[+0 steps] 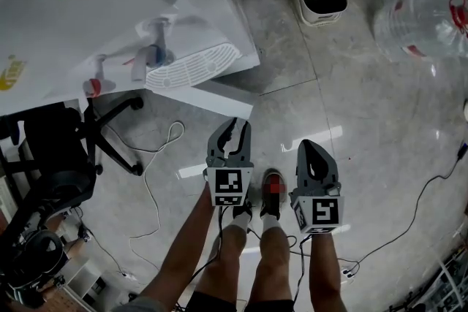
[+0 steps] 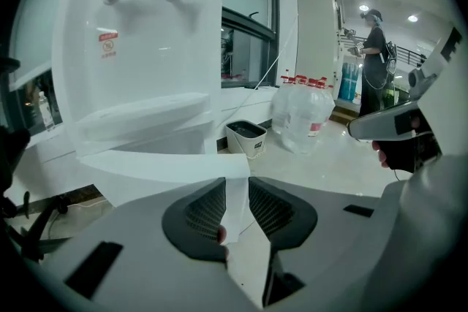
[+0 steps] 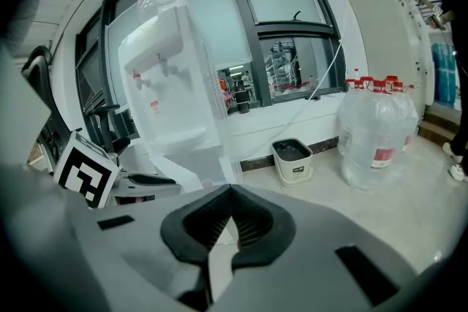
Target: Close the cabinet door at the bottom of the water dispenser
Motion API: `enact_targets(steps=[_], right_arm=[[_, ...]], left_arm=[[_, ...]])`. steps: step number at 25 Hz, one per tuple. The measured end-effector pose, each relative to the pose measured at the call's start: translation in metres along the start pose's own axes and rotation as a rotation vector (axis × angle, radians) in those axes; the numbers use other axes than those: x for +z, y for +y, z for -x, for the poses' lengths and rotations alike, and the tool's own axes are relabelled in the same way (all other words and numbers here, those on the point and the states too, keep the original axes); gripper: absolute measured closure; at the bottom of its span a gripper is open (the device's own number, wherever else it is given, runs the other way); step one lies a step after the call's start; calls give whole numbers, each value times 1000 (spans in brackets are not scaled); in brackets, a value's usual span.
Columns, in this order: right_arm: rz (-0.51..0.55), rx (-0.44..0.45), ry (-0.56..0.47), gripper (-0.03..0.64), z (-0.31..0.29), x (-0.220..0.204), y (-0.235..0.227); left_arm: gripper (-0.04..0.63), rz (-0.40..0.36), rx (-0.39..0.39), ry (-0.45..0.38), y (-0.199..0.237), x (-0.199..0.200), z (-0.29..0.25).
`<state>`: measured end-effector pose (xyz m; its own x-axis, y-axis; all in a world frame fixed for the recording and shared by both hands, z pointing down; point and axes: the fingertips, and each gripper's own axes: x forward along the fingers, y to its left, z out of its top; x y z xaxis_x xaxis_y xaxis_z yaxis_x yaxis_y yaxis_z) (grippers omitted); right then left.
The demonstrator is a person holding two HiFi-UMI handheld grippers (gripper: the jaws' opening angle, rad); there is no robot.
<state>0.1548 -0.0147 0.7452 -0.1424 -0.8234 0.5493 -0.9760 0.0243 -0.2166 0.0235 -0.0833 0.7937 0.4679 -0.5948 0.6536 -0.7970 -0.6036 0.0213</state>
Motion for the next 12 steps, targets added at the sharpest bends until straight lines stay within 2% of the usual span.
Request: enact_targets(steps=[12], right_arm=[[2, -7, -37, 600, -22, 5, -19]], left_arm=[[482, -31, 8, -42, 1, 24, -29]])
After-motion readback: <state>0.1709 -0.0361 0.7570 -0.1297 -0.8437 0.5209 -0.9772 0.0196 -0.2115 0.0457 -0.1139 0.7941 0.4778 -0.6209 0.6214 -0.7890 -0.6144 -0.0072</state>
